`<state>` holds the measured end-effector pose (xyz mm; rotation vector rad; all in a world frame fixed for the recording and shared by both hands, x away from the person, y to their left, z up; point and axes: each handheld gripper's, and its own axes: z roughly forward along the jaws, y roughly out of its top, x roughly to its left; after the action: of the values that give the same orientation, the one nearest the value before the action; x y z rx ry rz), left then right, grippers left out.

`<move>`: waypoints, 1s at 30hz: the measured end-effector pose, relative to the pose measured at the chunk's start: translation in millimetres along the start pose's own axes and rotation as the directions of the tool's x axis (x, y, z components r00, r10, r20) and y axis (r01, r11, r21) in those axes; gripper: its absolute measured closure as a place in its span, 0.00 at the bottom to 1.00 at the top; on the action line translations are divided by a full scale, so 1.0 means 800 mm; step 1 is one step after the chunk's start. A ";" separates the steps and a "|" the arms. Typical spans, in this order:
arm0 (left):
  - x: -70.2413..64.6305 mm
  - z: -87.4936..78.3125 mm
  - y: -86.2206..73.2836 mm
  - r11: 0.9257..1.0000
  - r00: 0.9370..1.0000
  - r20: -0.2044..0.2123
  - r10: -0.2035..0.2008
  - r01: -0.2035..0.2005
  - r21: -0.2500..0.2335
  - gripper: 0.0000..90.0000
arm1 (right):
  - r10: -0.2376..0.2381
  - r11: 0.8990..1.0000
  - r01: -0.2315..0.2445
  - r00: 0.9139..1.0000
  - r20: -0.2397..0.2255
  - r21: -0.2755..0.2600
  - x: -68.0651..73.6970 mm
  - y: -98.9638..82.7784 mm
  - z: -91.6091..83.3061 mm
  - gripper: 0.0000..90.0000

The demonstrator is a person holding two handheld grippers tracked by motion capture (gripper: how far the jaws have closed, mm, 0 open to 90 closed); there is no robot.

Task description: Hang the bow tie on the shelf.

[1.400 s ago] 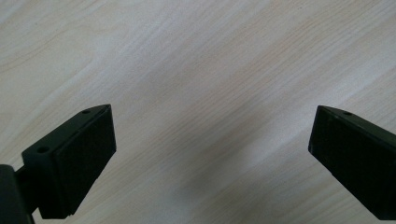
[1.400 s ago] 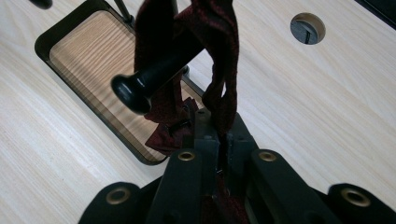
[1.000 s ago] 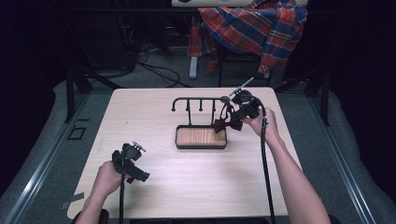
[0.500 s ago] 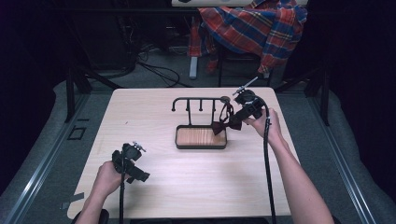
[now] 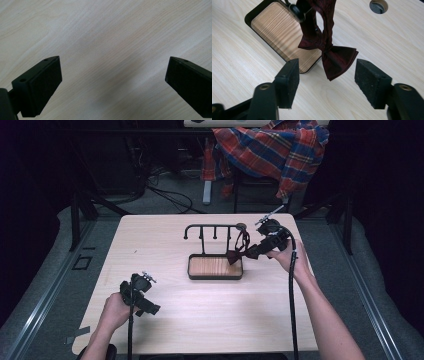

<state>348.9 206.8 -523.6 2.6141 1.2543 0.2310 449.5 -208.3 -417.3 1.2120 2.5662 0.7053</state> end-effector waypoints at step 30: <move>0.001 0.000 0.000 1.000 1.000 -0.013 -0.015 0.015 -0.009 0.01 | -0.057 0.996 0.060 0.997 -0.052 0.061 0.046 -0.084 0.014 0.17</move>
<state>349.3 207.8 -523.5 2.5993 1.2734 0.2514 385.7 -212.9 -460.7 1.1455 2.6714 0.6560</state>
